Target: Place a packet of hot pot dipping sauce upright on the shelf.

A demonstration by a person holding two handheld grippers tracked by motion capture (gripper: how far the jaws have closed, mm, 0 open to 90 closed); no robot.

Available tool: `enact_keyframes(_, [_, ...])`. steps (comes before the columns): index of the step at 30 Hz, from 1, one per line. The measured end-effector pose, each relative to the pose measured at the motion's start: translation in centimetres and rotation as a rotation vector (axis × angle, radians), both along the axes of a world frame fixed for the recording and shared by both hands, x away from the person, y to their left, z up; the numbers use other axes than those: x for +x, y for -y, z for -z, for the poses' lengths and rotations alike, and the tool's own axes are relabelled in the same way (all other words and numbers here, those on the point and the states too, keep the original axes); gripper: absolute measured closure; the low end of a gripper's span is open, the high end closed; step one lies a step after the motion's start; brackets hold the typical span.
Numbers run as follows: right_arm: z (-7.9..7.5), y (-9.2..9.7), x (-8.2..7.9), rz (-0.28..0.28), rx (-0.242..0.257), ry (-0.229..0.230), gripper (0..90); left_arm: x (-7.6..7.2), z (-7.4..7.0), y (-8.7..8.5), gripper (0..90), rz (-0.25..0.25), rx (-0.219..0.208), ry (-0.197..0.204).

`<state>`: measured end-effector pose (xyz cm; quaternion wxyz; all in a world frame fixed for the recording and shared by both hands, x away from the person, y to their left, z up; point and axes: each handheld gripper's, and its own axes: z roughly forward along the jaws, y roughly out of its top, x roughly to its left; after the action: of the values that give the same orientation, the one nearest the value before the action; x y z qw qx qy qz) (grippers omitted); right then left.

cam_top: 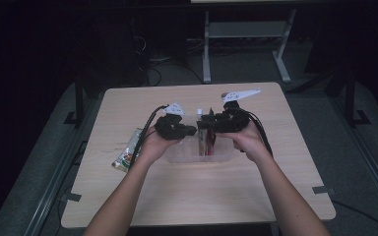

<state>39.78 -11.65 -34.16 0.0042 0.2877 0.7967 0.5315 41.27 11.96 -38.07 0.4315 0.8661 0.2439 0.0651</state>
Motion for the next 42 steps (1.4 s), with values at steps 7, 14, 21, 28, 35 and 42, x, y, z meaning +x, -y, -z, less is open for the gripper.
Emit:
enact_keyframes(7, [-0.7,0.8,-1.1,0.0,-0.051,0.03,42.3,-1.0,-1.1,-1.5,62.5,0.02,0.037,-0.032])
enact_keyframes(14, [-1.1,1.5,-2.5,-0.006,-0.097,0.061,36.7,-2.2,-1.9,-3.0,52.6,0.029,0.034,-0.054])
enact_keyframes(21, [-1.1,2.7,-3.9,-0.008,-0.094,0.079,35.2,-3.9,-2.6,-4.6,45.0,0.029,0.026,-0.05])
enact_keyframes(28, [-0.4,4.1,-5.9,-0.005,-0.107,0.108,34.5,-5.5,-2.5,-6.4,44.1,0.033,0.023,-0.05])
enact_keyframes(35, [1.4,5.1,-7.6,0.009,-0.142,0.105,33.5,-7.7,-1.9,-8.2,44.2,0.017,0.028,-0.048])
enact_keyframes(42, [3.2,6.1,-8.9,0.025,-0.165,0.097,30.5,-9.6,-1.1,-9.6,43.9,-0.002,0.051,-0.048])
